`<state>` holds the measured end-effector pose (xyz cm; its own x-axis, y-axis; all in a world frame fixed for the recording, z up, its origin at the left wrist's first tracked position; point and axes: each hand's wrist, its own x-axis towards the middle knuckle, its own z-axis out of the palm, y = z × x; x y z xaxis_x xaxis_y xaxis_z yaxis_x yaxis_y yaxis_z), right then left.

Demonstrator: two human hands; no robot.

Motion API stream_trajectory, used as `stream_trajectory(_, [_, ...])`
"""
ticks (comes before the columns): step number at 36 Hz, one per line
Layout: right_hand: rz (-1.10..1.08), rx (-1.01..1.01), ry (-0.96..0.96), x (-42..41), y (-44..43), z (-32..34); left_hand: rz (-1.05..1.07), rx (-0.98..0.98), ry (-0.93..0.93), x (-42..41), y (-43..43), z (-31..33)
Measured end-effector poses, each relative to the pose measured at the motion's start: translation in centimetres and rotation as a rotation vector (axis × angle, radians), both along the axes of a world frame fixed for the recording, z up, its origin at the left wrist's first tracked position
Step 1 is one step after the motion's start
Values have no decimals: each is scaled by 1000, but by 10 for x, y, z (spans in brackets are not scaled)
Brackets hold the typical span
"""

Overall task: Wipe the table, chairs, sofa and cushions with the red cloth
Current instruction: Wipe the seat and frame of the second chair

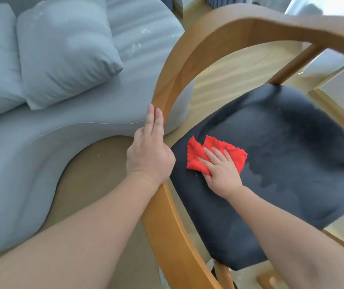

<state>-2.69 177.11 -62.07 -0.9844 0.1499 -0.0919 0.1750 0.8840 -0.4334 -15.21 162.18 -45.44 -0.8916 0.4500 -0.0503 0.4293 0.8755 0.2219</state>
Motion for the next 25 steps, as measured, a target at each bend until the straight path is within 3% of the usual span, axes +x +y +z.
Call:
stream_trajectory(7, [189,-64,-149,74,-40,16,-20,3,-24,0,-1,1])
stream_trajectory(11, [53,-426,-133,67,-25,36,-12,4,-38,0,1,3])
stream_trajectory(14, [-196,-822,-150,44,-7,61,-15,-2,-44,1,1,3])
stream_trajectory(15, [-297,-867,-156,33,1,67,-11,-2,-45,1,1,3])
stream_trajectory(19, [-517,-706,-39,-24,49,84,1,4,-52,1,2,4])
stream_trajectory(22, [-475,-594,-37,-65,68,86,-1,14,-57,2,2,4])
stream_trajectory(25, [-360,-331,-77,-95,73,73,-1,17,-43,1,2,2])
